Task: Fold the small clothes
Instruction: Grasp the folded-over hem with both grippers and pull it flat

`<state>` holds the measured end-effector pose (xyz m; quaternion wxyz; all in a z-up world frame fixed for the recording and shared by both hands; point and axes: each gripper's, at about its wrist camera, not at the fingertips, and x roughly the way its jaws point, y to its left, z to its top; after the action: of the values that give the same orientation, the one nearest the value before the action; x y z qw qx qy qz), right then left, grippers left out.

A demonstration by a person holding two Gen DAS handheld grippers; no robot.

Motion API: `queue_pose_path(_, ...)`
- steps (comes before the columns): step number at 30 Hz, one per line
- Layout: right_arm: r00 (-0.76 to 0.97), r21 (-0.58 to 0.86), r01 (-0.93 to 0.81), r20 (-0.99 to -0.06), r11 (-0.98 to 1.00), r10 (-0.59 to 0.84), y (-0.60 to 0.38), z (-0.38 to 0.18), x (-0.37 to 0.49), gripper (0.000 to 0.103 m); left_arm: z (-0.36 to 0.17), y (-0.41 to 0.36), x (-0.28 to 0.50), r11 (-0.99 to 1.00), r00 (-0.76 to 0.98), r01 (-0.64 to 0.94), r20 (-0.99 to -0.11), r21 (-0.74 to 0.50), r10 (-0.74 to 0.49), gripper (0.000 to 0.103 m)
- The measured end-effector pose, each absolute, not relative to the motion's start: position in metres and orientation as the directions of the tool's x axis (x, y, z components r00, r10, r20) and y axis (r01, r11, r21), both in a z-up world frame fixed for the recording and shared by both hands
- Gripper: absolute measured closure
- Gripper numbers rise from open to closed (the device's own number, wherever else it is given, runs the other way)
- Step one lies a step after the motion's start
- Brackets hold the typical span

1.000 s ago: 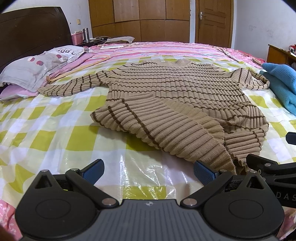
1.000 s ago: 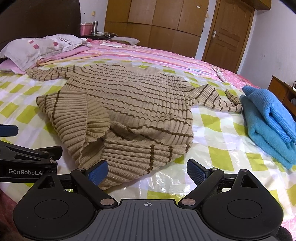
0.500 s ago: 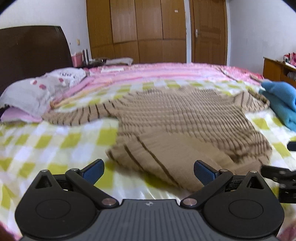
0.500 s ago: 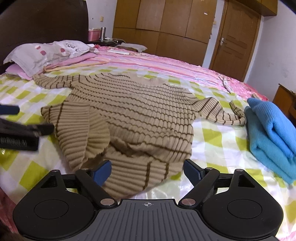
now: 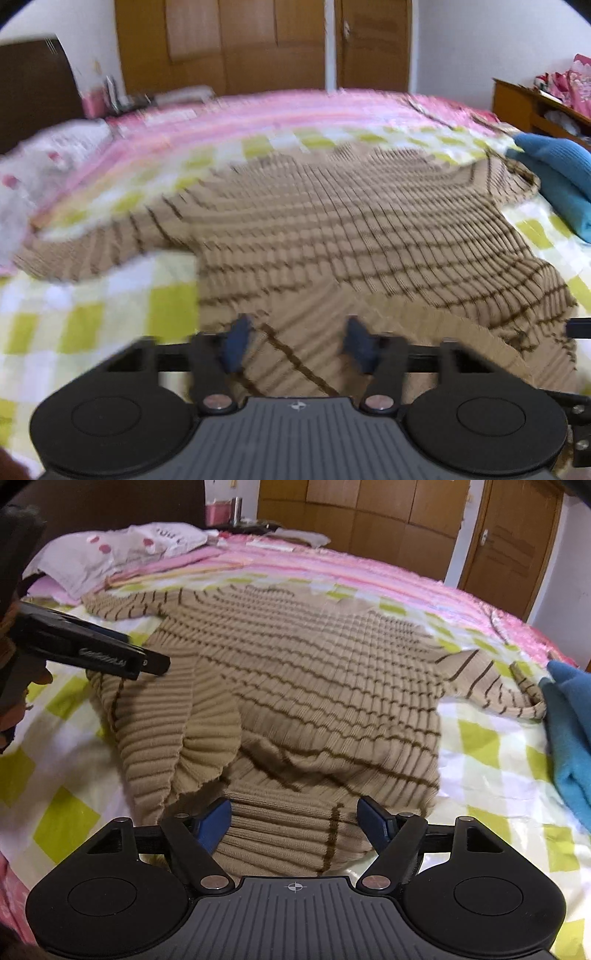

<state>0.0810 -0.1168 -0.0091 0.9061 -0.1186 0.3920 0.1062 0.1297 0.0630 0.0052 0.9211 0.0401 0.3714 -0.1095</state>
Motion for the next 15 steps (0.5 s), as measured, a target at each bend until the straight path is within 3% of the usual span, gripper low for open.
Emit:
queue_pose_path(2, 0.654, -0.124, -0.297, -0.749, 0.947, 0.106, -0.117, -0.012, 0.082, 0.043, -0.001, 0.064, 0.129, 0.969, 0.677, 0.246, -0.711, -0.023, -0.189, 0.063)
queue_pose_path(4, 0.636, -0.102, -0.306, -0.762, 0.947, 0.124, -0.121, -0.012, 0.082, 0.06, -0.001, 0.064, 0.122, 0.963, 0.671, 0.271, -0.714, -0.013, -0.199, 0.078)
queue_pose_path(6, 0.625, -0.084, -0.312, -0.769, 0.946, 0.137, -0.125, -0.009, 0.082, 0.079, 0.001, 0.067, 0.113, 0.954, 0.66, 0.297, -0.716, -0.026, -0.225, 0.084)
queue_pose_path(8, 0.621, -0.076, -0.313, -0.77, 0.947, 0.144, -0.129, -0.005, 0.079, 0.091, 0.005, 0.072, 0.104, 0.948, 0.653, 0.316, -0.716, -0.038, -0.246, 0.085)
queue_pose_path(15, 0.633, -0.045, -0.25, -0.763, 0.967, 0.128, -0.166, 0.021, 0.053, 0.1, 0.021, 0.1, 0.063, 0.951, 0.632, 0.294, -0.727, -0.097, -0.27, 0.087)
